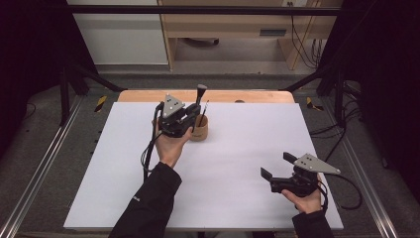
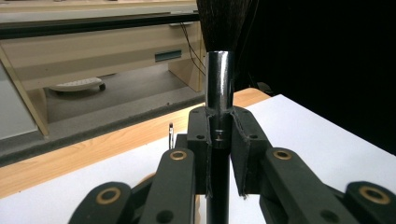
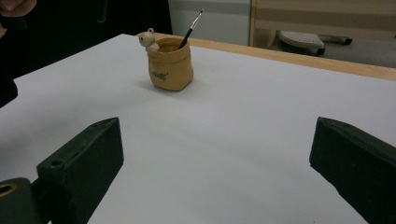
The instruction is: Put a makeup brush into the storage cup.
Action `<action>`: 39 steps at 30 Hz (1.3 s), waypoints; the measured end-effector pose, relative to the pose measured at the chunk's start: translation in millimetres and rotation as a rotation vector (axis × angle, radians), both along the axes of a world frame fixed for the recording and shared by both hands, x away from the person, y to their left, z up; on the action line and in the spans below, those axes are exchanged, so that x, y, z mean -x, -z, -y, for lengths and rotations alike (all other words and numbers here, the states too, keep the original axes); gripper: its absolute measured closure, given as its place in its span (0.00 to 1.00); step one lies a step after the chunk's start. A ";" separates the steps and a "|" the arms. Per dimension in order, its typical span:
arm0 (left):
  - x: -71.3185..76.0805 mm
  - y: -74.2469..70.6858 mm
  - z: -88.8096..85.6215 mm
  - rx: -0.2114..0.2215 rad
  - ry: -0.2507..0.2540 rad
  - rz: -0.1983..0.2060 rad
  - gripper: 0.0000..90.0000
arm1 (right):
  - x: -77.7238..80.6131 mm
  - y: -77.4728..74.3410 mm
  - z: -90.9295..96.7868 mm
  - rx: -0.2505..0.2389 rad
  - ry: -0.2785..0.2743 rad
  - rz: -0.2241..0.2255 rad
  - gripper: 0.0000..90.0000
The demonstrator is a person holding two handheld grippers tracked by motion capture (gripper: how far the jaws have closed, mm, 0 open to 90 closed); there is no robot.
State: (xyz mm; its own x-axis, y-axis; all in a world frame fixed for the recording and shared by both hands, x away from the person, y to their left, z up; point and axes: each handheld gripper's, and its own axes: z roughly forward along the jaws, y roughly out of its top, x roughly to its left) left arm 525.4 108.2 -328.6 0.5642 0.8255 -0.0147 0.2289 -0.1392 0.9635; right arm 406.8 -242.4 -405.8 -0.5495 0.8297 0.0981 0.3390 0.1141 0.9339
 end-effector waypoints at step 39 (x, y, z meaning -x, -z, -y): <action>-55.6 16.4 13.4 -0.013 -0.060 -0.025 0.87 | 0.0 -0.5 2.8 -0.006 0.003 0.002 0.04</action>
State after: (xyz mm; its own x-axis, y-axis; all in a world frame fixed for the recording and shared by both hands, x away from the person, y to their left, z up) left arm 581.0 94.8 -345.0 0.5132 0.8581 -0.0174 0.2613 -0.1369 0.9555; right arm 406.8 -245.3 -405.3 -0.5474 0.8306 0.1023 0.3375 0.1072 0.9352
